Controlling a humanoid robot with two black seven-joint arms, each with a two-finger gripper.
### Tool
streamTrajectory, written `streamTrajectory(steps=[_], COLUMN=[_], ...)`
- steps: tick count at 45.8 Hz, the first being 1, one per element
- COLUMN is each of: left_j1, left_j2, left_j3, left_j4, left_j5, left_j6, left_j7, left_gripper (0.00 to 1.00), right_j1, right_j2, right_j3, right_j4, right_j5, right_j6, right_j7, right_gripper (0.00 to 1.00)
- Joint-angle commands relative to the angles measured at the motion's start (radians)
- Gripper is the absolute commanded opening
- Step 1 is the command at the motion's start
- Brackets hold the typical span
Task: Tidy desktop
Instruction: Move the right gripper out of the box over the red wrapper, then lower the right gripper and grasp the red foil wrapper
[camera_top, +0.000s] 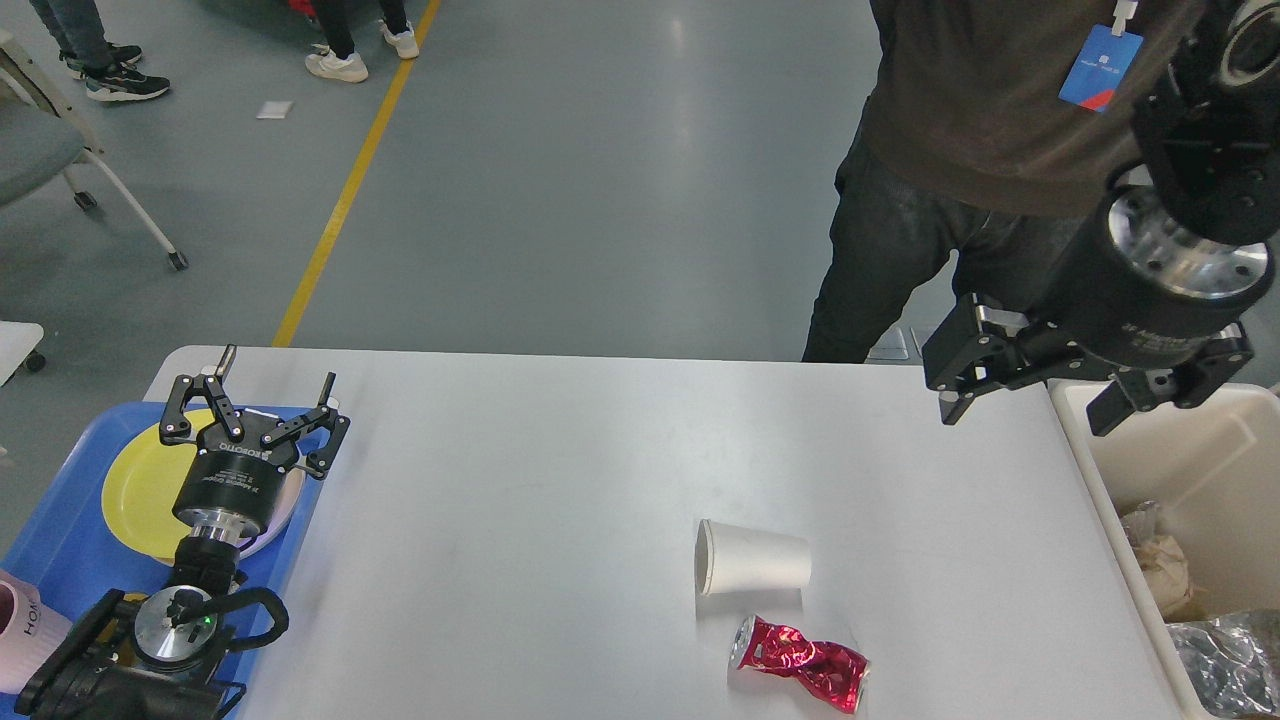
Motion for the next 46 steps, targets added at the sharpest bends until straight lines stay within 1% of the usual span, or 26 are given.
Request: streamTrajectory(steps=[1, 5, 12, 13, 16, 18, 20, 27, 31, 35, 37, 43, 46], left_j1=[0.000, 0.000, 0.000, 0.000, 0.000, 0.000, 0.000, 0.000, 0.000, 0.000, 0.000, 0.000, 0.000], left_j2=[0.000, 0.000, 0.000, 0.000, 0.000, 0.000, 0.000, 0.000, 0.000, 0.000, 0.000, 0.000, 0.000], left_j3=[0.000, 0.000, 0.000, 0.000, 0.000, 0.000, 0.000, 0.000, 0.000, 0.000, 0.000, 0.000, 0.000], left_j4=[0.000, 0.000, 0.000, 0.000, 0.000, 0.000, 0.000, 0.000, 0.000, 0.000, 0.000, 0.000, 0.000], left_j5=[0.000, 0.000, 0.000, 0.000, 0.000, 0.000, 0.000, 0.000, 0.000, 0.000, 0.000, 0.000, 0.000], left_j6=[0.000, 0.000, 0.000, 0.000, 0.000, 0.000, 0.000, 0.000, 0.000, 0.000, 0.000, 0.000, 0.000], left_j7=[0.000, 0.002, 0.002, 0.002, 0.002, 0.002, 0.000, 0.000, 0.002, 0.002, 0.002, 0.002, 0.002], left_gripper=[0.97, 0.97, 0.97, 0.97, 0.97, 0.97, 0.97, 0.97, 0.97, 0.97, 0.97, 0.97, 0.97], right_j1=[-0.087, -0.173, -0.369, -0.400, -0.507, -0.565, -0.618, -0.773, -0.855, -0.944, -0.980, -1.027, -1.082], right_j2=[0.002, 0.007, 0.007, 0.008, 0.007, 0.007, 0.008, 0.039, 0.080, 0.100, 0.123, 0.183, 0.209], right_j3=[0.063, 0.096, 0.253, 0.278, 0.385, 0.430, 0.464, 0.554, 0.557, 0.556, 0.553, 0.533, 0.510], right_j4=[-0.009, -0.020, -0.030, -0.030, -0.027, -0.029, -0.027, -0.027, -0.033, -0.073, -0.093, -0.178, -0.230], right_j5=[-0.004, -0.007, -0.044, -0.062, -0.174, -0.260, -0.357, -0.668, -0.851, -1.021, -1.055, -1.058, -1.058], right_j6=[-0.043, -0.093, -0.175, -0.192, -0.268, -0.317, -0.347, -0.356, -0.357, -0.370, -0.371, -0.377, -0.379], right_j7=[0.000, 0.000, -0.007, -0.007, -0.007, -0.009, -0.007, -0.009, -0.007, -0.009, -0.009, -0.009, -0.009], right_gripper=[1.00, 1.00, 1.00, 0.99, 0.90, 0.88, 0.84, 0.83, 0.83, 0.81, 0.81, 0.81, 0.81])
